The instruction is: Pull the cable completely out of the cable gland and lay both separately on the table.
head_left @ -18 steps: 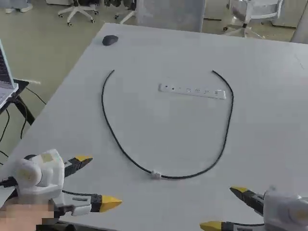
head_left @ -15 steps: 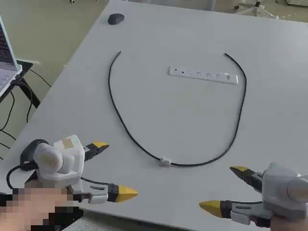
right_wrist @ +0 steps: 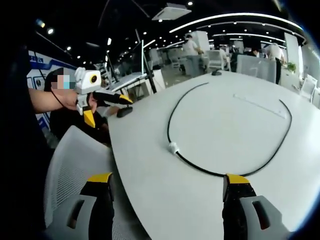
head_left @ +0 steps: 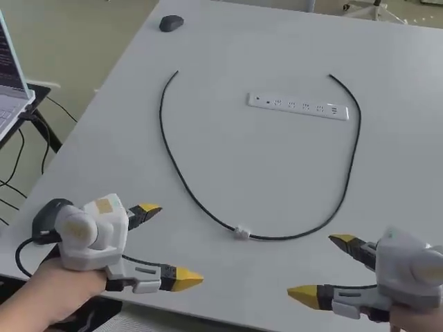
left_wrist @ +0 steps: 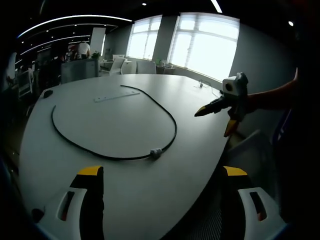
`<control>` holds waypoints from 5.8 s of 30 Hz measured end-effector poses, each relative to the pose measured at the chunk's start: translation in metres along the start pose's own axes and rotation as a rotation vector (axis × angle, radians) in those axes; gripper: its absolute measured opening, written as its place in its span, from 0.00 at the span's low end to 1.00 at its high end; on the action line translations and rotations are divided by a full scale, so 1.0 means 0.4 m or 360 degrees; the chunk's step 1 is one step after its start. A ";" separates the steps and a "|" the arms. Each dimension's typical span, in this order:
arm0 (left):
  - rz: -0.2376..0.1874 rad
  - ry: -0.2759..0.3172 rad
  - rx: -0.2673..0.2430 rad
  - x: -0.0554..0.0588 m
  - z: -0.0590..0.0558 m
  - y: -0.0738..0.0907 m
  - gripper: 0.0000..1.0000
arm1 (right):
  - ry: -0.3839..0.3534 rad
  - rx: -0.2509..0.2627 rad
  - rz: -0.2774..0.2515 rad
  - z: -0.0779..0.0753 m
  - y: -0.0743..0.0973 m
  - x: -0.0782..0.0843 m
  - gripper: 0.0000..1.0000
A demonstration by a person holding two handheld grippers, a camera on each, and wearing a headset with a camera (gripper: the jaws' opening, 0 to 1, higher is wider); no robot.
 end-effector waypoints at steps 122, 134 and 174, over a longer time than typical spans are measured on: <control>0.0096 0.0071 0.0229 0.089 0.034 0.009 0.91 | 0.0558 -0.0254 0.0636 -0.003 -0.372 -0.110 0.07; 0.0047 0.0018 0.0253 0.031 0.009 -0.026 0.90 | 0.0450 -0.0312 0.0588 0.044 -0.289 -0.131 0.07; 0.0008 -0.0142 0.0366 -0.094 -0.109 -0.111 0.73 | 0.0735 -0.0511 0.0551 0.181 -0.113 -0.194 0.07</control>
Point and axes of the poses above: the centre of the closed fingertips' face, and the gripper's own axes: y roughly backward along the fingers, z roughly to its left, x roughly out of its underside, the point moved 9 cm from there along y, roughly backward along the fingers, and after that the axes turned 3 degrees about x, right-handed, at the moved point
